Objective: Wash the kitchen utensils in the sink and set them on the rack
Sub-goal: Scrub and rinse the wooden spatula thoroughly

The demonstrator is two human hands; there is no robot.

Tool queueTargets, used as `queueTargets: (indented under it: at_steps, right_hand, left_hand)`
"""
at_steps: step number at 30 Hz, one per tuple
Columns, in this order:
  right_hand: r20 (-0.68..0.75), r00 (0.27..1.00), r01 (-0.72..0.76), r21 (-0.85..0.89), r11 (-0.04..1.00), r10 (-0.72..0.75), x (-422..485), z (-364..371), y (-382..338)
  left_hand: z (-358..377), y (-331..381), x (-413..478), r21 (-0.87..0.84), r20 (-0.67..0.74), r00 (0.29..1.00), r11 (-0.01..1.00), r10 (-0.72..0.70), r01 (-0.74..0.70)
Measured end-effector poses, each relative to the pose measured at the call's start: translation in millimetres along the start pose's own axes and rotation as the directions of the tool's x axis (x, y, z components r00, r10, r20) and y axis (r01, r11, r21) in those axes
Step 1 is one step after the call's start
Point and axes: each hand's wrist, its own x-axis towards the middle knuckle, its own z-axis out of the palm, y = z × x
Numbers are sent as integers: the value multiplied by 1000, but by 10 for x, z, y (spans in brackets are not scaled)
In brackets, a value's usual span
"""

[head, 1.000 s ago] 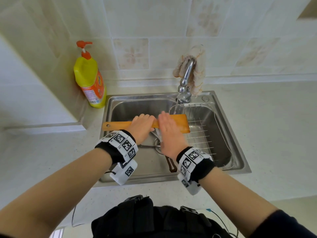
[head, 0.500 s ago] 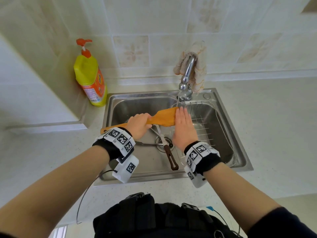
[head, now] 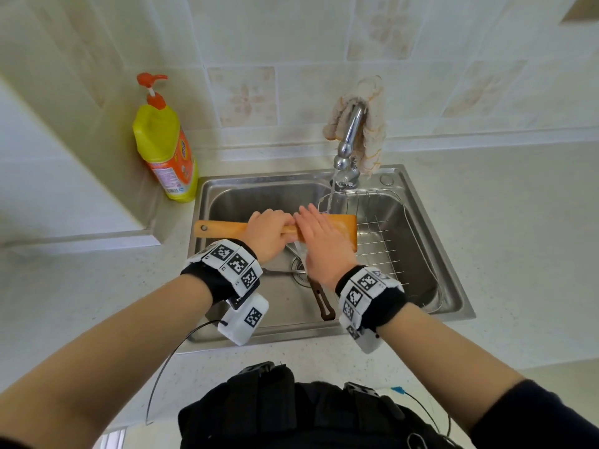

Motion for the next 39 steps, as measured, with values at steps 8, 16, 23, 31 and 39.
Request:
queueTargets:
  at_steps: [8,16,23,31,39]
  right_hand:
    - [-10,969,-245,-73,967,245,-196,147,38]
    - [-3,929,-368,-99,924,370,-404,206,327]
    - [148,905,-424,339,840,398,-395,139,582]
    - [480,730,-504,859,-92,487,-312,105,527]
    - [627,642,-448,773,-448,440,-76,-46,382]
  left_hand:
    - [157,148,44,0,22,996,996,84,-84]
    - [174,132,189,-136,84,996,990,-14,26]
    - [228,180,209,-15,100,995,1000,25,-24]
    - [228,-25,131,138,151,989,990,7,-28]
    - [152,-1,75,157,106,988,979,114,-130]
